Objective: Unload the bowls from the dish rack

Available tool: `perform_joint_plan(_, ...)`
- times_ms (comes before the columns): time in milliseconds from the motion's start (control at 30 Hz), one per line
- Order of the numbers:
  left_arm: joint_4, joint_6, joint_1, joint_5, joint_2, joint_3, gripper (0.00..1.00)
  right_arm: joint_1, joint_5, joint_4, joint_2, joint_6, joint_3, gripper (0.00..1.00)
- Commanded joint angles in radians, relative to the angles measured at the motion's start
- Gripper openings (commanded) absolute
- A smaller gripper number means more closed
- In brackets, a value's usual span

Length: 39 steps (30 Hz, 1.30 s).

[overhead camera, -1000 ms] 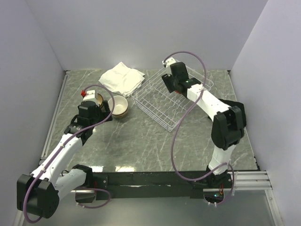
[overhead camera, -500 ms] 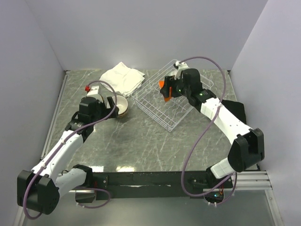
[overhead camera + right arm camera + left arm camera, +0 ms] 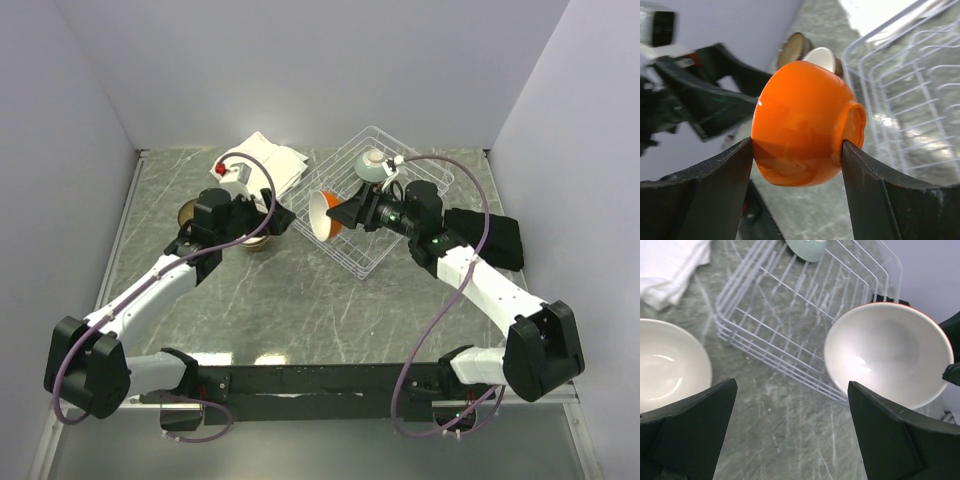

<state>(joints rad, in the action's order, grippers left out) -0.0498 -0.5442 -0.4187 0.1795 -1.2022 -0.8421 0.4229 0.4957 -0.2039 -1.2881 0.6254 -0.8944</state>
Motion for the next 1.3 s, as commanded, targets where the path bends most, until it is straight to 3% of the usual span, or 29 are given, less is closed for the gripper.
perform_joint_plan(0, -0.123, -0.062, -0.028, 0.087, -0.025, -0.026, 0.99, -0.003, 0.084, -0.255, 0.064, 0.16, 0.04, 0.4)
perform_joint_plan(200, -0.183, -0.123, -0.055, 0.135, -0.051, 0.001, 0.98, -0.004, 0.125, -0.368, 0.067, 0.253, 0.089, 0.4)
perform_joint_plan(567, -0.237, -0.226, -0.063, 0.138, -0.089, 0.058, 0.83, -0.003, 0.162, -0.528, 0.049, 0.378, 0.155, 0.41)
perform_joint_plan(867, -0.328, -0.304, -0.061, 0.183, -0.068, 0.126, 0.49, -0.003, 0.167, -0.595, 0.052, 0.425, 0.218, 0.42)
perform_joint_plan(1000, -0.323, -0.312, -0.061, 0.17, -0.043, 0.143, 0.2, -0.003, 0.167, -0.606, 0.053, 0.428, 0.235, 0.45)
perform_joint_plan(1067, -0.308, -0.306, -0.061, 0.15, -0.025, 0.144, 0.1, -0.003, 0.167, -0.6, 0.056, 0.424, 0.239, 0.48)
perform_joint_plan(1100, -0.282, -0.3, -0.061, 0.141, -0.017, 0.144, 0.02, -0.003, 0.17, -0.597, 0.055, 0.418, 0.239, 0.51)
perform_joint_plan(1133, -0.266, -0.283, -0.061, 0.13, 0.001, 0.144, 0.01, -0.003, 0.172, -0.592, 0.055, 0.412, 0.241, 0.54)
perform_joint_plan(1233, -0.176, -0.229, -0.061, 0.078, 0.045, 0.137, 0.01, -0.003, 0.17, -0.536, 0.062, 0.366, 0.235, 0.82)
perform_joint_plan(1267, -0.139, -0.214, -0.06, 0.039, 0.058, 0.126, 0.01, -0.001, 0.17, -0.508, 0.07, 0.347, 0.23, 1.0)
